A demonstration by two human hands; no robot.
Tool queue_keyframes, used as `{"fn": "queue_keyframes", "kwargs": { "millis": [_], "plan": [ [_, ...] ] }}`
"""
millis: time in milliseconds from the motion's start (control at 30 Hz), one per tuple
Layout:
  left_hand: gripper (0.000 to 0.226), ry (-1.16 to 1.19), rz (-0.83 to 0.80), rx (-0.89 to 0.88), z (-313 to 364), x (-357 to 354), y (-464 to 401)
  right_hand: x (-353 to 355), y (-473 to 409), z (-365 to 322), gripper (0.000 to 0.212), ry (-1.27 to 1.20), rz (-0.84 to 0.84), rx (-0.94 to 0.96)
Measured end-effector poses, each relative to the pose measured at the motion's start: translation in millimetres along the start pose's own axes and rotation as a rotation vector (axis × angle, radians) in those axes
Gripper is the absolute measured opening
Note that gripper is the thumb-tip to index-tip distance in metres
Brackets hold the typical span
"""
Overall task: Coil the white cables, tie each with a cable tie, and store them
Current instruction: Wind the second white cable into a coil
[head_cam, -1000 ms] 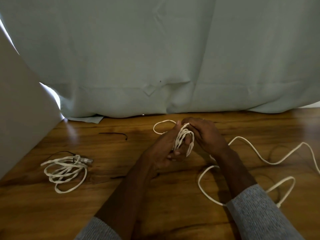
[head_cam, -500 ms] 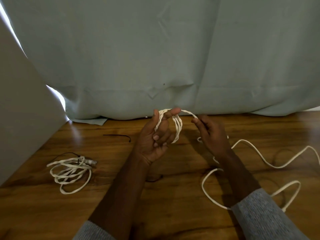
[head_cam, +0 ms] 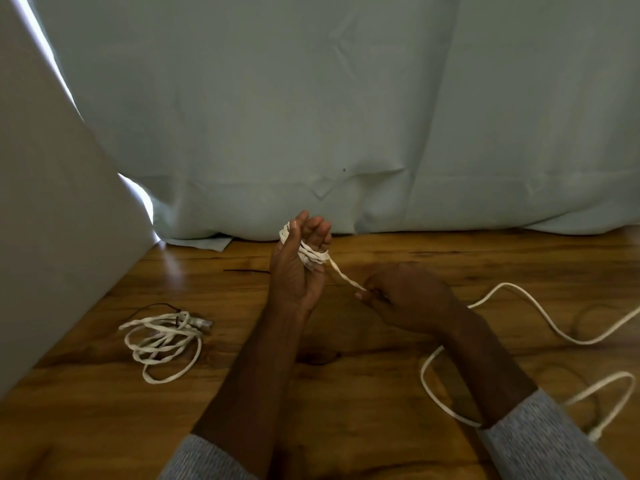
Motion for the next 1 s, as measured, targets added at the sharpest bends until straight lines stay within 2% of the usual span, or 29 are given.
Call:
{"fn": "queue_keyframes", "kwargs": {
  "millis": [100,167,267,333,400,433,500,567,667,733,833,933,1000],
  "plan": [
    [0.03,-0.039,0.091,-0.037,0.0,9.2,-4.7,4.9,-0.3,-14.4,0.04,-0.004,0.013,0.055],
    [0.021,-0.184,0.159,-0.078,1.4,12.1,-4.9,7.5,-1.6,-20.8,0.035,-0.04,0.019,0.07],
    [0.029,-0.589,0.241,-0.15,-2.4,11.4,-0.6,13.5,-0.7,-24.8,0.033,-0.149,0.085,0.067],
    [0.032,-0.873,0.217,-0.21,-10.6,8.3,2.9,21.7,2.8,-21.7,0.029,-0.225,0.197,0.029],
    [0.02,-1.159,0.137,-0.293,-24.9,3.5,6.8,27.4,7.2,-15.0,0.014,-0.367,0.297,-0.047],
    [0.01,-1.268,0.102,-0.319,-31.8,1.6,8.9,29.2,11.0,-9.8,0.011,-0.504,0.354,-0.117],
    [0.015,-1.366,0.063,-0.332,-38.3,-1.2,12.1,29.1,18.8,1.7,0.012,-1.002,0.479,-0.286],
    [0.024,-1.313,0.011,-0.256,-41.9,-4.3,13.5,28.5,24.7,7.2,0.032,-1.538,0.593,-0.375],
    [0.034,-1.247,-0.045,-0.094,-49.5,-11.9,17.9,31.1,24.9,6.6,0.031,-1.921,0.614,-0.33],
    [0.043,-1.198,-0.078,-0.001,-55.7,-13.2,20.6,29.4,21.1,1.0,0.046,-2.09,0.547,-0.248],
    [0.056,-1.163,-0.101,0.079,-58.9,-11.3,20.8,26.0,18.7,1.4,0.056,-2.08,0.594,-0.174],
    [0.038,-1.103,-0.045,0.198,-61.0,-6.6,20.2,26.6,17.3,4.7,0.037,-1.836,0.715,-0.215],
    [0.03,-1.094,-0.059,0.255,-63.2,-5.9,22.5,25.2,17.8,11.1,0.021,-1.586,0.798,-0.341]
  ]
}}
Point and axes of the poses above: each hand's wrist, its own y-axis away from the middle knuckle, its own x-axis out of the back of the hand, z = x × y, the point moved 5 cm from there along -y, towards the middle knuckle, and after that the axes turned 12 degrees about x, right-handed, at the moved point
